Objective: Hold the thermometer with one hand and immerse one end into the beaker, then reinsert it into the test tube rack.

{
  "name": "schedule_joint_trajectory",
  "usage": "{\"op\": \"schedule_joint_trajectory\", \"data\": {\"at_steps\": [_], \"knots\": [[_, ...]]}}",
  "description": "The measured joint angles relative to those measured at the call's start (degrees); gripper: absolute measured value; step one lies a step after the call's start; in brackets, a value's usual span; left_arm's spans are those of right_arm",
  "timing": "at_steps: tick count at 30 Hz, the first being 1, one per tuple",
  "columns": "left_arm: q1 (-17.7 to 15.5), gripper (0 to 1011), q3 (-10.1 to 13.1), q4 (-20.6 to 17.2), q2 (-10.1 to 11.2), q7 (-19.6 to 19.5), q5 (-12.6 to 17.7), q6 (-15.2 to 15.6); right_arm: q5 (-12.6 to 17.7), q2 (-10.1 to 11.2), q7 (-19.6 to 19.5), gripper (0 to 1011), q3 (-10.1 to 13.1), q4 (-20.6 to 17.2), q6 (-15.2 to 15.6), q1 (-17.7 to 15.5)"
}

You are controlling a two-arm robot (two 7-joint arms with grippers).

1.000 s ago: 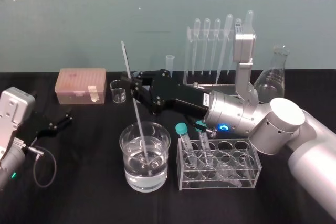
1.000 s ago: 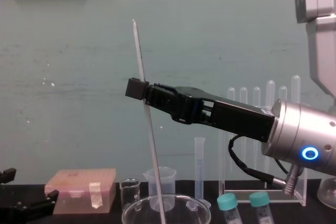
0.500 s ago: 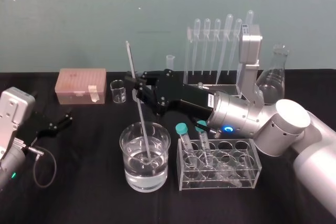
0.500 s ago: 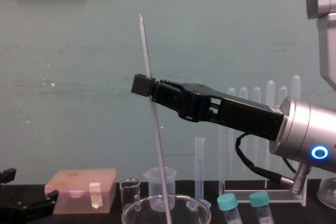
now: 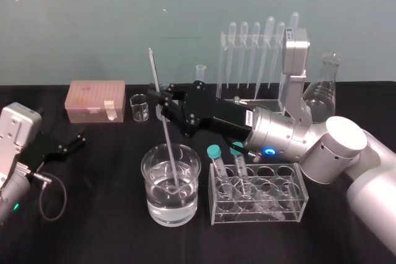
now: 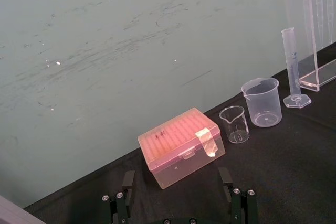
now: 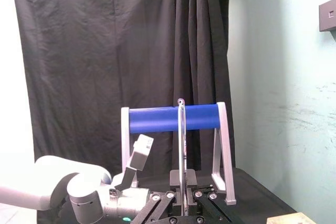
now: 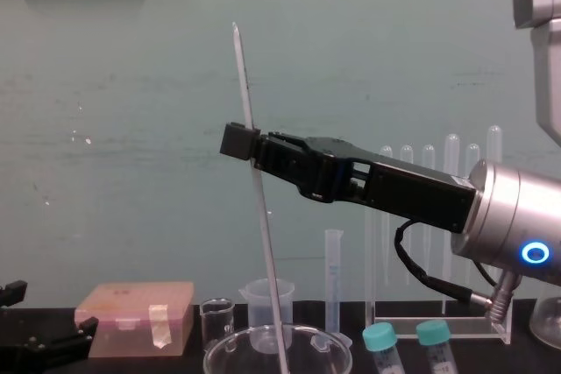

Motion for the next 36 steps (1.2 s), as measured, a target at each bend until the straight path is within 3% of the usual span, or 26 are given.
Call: {"op": "schedule_joint_trajectory", "data": {"at_steps": [36], "knots": [[0.00, 1008, 0.00, 0.00, 0.00, 0.00, 0.00, 0.00, 0.06, -0.17, -0.36, 56, -0.09, -0.50, 0.28, -0.62]]}}
